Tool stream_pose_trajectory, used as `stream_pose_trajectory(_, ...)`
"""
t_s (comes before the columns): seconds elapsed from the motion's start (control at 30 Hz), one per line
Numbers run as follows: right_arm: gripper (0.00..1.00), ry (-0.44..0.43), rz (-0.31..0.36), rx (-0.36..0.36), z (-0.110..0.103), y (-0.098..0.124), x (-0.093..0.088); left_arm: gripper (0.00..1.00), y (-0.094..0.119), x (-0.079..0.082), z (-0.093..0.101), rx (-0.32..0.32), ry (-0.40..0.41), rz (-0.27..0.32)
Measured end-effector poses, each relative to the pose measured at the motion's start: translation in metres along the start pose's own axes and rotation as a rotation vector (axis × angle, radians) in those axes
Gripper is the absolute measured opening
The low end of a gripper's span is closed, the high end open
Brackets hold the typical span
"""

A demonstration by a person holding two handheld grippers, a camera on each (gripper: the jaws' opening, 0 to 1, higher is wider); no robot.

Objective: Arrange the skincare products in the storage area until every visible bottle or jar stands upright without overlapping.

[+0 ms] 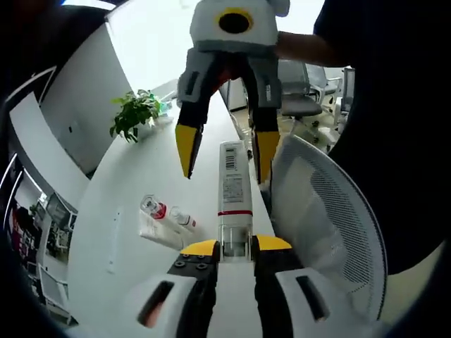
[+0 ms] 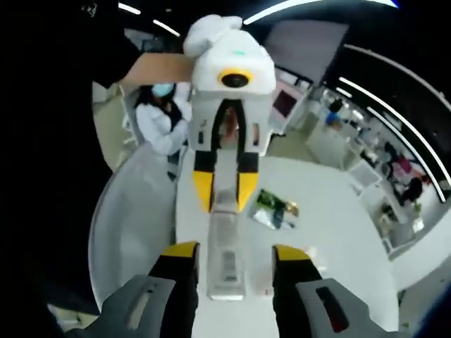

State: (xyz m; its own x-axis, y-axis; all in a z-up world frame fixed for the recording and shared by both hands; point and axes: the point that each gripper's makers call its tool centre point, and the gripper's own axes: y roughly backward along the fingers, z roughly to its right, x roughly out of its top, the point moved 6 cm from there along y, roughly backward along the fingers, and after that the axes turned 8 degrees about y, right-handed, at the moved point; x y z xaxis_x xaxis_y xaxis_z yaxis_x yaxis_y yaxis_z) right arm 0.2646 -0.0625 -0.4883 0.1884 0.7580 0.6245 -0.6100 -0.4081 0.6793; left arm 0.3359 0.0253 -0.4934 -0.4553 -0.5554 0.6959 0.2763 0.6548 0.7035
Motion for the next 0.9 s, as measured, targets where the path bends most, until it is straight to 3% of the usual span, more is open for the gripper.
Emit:
stream_pose_trajectory(0.43,0.34,0.045,0.035,0.064,0.006,-0.005,0.001,0.25,-0.002,0.007,0.001,0.006,0.010,-0.001)
stream_pose_trajectory(0.9,0.28,0.078,0.062,0.156,0.014,-0.013,-0.012,0.25,-0.010,0.012,-0.006,0.026,0.039,-0.042)
